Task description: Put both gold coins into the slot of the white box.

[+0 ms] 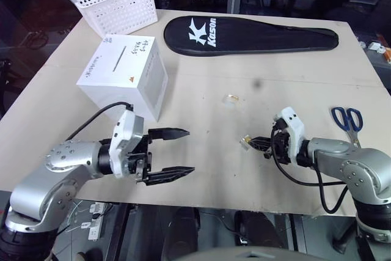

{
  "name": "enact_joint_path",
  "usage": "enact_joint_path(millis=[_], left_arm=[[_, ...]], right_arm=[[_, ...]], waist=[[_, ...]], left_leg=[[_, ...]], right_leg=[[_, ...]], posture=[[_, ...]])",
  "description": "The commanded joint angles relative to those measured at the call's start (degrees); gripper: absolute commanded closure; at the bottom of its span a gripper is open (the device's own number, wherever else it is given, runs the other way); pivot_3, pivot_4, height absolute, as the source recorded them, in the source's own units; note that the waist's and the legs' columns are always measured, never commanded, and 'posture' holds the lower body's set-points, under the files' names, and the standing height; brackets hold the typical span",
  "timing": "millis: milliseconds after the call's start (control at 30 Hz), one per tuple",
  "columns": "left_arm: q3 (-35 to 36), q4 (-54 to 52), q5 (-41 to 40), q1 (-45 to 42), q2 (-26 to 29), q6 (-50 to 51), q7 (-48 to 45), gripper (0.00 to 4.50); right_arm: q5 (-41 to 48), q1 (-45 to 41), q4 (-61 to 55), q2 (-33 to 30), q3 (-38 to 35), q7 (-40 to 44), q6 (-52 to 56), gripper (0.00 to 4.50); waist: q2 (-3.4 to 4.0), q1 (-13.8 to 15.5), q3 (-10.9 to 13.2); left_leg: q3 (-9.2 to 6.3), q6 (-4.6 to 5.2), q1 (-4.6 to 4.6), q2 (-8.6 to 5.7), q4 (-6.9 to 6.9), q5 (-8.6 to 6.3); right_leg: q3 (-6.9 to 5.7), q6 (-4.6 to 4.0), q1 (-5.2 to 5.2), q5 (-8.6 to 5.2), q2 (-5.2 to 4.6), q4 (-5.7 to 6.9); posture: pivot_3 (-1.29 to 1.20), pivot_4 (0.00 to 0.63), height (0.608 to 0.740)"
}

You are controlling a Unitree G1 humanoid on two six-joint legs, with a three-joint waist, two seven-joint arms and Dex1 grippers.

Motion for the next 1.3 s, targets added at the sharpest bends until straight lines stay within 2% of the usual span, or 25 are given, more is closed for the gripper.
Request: enact_joint_path(millis=[33,133,200,333,500,600,667,1300], left_arm=[[1.39,-0.14,-4.96,-3.26,-0.61,3.25,2.93,0.0],[-0.22,0.99,-7.93,-7.7,-1.46,6.32,4.9,0.0],[-1.56,1.52,-9.88,-11.04,-2.6,8.26,6.29,0.5],[-3.88,2.72,-11.72,-17.16,-5.19,11.03,9.01,2.13],[-6.87,4.19,-12.34,-22.84,-7.69,13.2,9.72,2.13],[-7.86,4.31,-12.78,-24.39,-8.79,14.06,9.73,2.99],[-8.3,3.76,-11.55,-24.19,-8.56,13.64,9.06,3.94],[-8.14,2.96,-11.17,-23.42,-8.73,13.48,7.9,3.94]], right_arm=[[3.4,-0.77,-4.22,-1.31,-3.37,4.36,-4.05,4.46],[9.27,-2.31,-6.36,-1.86,-6.49,7.47,-3.91,4.46],[13.06,-3.94,-7.45,-2.36,-7.98,8.7,-3.45,4.5],[20.06,-8.0,-7.59,-3.01,-9.67,8.16,-2.5,4.5],[25.2,-13.14,-6.8,-3.92,-9.41,6.72,-2.92,4.5],[27.63,-16.22,-6.16,-4.57,-9.22,5.89,-3.35,4.5],[28.71,-17.08,-5.91,-4.89,-8.94,5.19,-3.54,4.5],[33.48,-19.67,-4.6,-7.8,-5.43,3.5,-6.57,4.5]], waist=[[0.0,0.0,0.0],[-0.01,-0.03,0.0],[-0.01,-0.06,0.0],[-0.02,-0.1,-0.01],[-0.01,-0.09,0.0],[-0.01,-0.12,0.0],[-0.01,-0.1,-0.01],[-0.01,-0.07,0.0]], left_leg=[[0.0,0.0,0.0,0.0,0.0,0.0],[-0.04,0.0,-0.01,0.0,0.01,0.0],[-0.07,0.0,0.0,0.0,0.03,0.0],[-0.07,0.0,0.0,0.0,0.06,0.0],[-0.07,0.0,-0.02,0.0,0.13,0.0],[-0.08,0.0,-0.02,0.0,0.17,0.0],[-0.08,0.0,-0.02,0.0,0.17,0.0],[-0.08,0.0,-0.04,0.0,0.22,0.0]], right_leg=[[0.0,0.0,0.01,0.0,0.0,0.0],[0.0,0.01,0.01,0.0,0.01,0.0],[0.0,0.01,0.02,0.01,0.01,0.02],[0.0,0.02,0.04,0.01,0.02,0.04],[-0.01,0.01,0.04,0.01,0.03,0.08],[0.02,0.02,0.04,0.01,0.03,0.09],[0.02,0.01,0.04,0.01,0.03,0.09],[0.0,0.01,0.04,0.01,0.02,0.11]], posture=[[0.0,0.15,0.74],[0.0,0.15,0.74],[0.0,0.15,0.74],[0.0,0.15,0.74],[0.0,0.15,0.74],[0.0,0.15,0.74],[0.0,0.15,0.74],[0.0,0.15,0.74]])
